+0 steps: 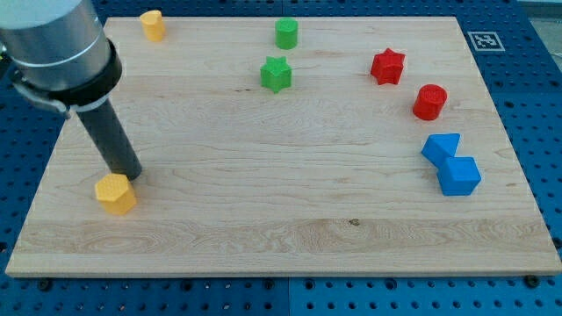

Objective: Slightly touch the yellow hexagon

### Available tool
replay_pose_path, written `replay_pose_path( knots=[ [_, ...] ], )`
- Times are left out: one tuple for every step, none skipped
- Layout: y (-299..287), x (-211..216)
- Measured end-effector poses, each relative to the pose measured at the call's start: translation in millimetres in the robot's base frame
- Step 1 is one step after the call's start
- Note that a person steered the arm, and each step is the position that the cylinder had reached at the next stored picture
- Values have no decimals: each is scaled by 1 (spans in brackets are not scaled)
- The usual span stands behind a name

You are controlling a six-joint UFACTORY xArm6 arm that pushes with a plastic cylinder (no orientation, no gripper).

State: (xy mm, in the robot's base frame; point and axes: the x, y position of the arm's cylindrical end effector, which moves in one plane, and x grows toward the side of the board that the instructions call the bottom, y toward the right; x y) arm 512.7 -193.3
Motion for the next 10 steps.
replay_pose_path(
  knots=[
    [0, 15],
    [23, 15],
    [60, 26],
    [63, 36],
    [63, 37],
    [62, 41],
    [51, 50],
    [38, 54],
    [27, 54],
    [26, 54]
  ],
)
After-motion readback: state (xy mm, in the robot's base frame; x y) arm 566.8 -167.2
